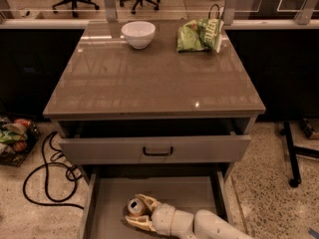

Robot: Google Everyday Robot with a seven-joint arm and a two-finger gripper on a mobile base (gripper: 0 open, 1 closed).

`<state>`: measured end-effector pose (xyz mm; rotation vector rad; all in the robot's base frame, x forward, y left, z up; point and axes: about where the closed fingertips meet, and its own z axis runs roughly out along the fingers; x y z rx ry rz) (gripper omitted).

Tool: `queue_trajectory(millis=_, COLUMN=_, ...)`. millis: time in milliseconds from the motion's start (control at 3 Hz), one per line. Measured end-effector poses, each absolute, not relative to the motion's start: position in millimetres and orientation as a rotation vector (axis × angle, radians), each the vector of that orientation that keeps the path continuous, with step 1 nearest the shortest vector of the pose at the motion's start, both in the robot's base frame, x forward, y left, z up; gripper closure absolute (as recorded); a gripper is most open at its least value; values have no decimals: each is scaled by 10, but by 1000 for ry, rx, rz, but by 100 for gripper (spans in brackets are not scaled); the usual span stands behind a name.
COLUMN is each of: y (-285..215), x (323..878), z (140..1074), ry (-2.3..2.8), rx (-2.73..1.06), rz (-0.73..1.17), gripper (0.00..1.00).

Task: Place orange can into middle drawer

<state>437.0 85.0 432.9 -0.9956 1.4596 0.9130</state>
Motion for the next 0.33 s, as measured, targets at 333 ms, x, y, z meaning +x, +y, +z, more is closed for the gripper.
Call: queue_trajectory(millis=333, y=861, x=4366, z=4332, ry=1458, rx=-996, rz=915, gripper=0)
